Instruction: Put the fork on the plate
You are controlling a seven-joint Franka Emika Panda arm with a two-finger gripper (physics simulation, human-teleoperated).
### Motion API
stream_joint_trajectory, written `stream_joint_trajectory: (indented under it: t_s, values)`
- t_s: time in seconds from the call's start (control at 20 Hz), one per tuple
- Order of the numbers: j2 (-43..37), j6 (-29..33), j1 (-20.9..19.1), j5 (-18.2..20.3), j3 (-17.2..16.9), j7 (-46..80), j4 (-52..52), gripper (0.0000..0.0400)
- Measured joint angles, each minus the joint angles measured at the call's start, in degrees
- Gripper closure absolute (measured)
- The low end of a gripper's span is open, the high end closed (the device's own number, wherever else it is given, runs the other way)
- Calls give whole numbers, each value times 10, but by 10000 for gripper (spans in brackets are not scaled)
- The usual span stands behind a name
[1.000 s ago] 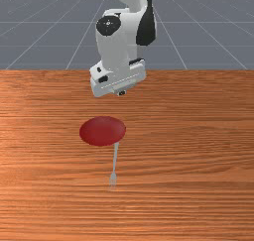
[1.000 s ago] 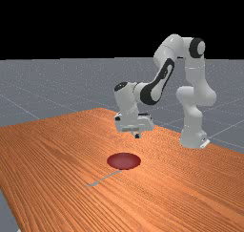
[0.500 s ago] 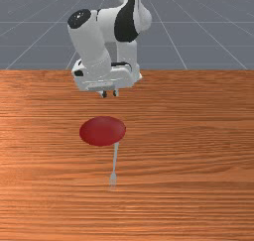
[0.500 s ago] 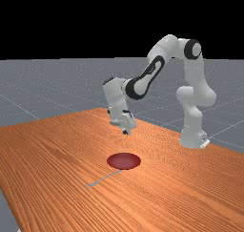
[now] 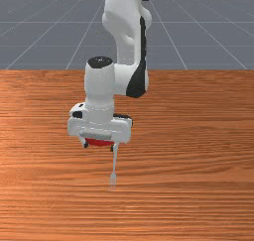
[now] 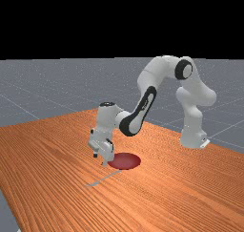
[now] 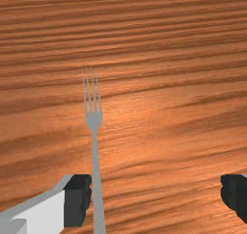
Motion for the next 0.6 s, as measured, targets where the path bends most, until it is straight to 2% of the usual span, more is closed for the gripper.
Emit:
stream_joint_trajectory:
  t_s: [0.15,0.3,0.55,0.6]
  values:
    - [50,19,24,-2,3,27,13,0]
    - [67,26,43,2,12,45,23,0]
    - [105,25,53,5,17,65,77,0]
    - [109,28,54,4,16,66,80,134]
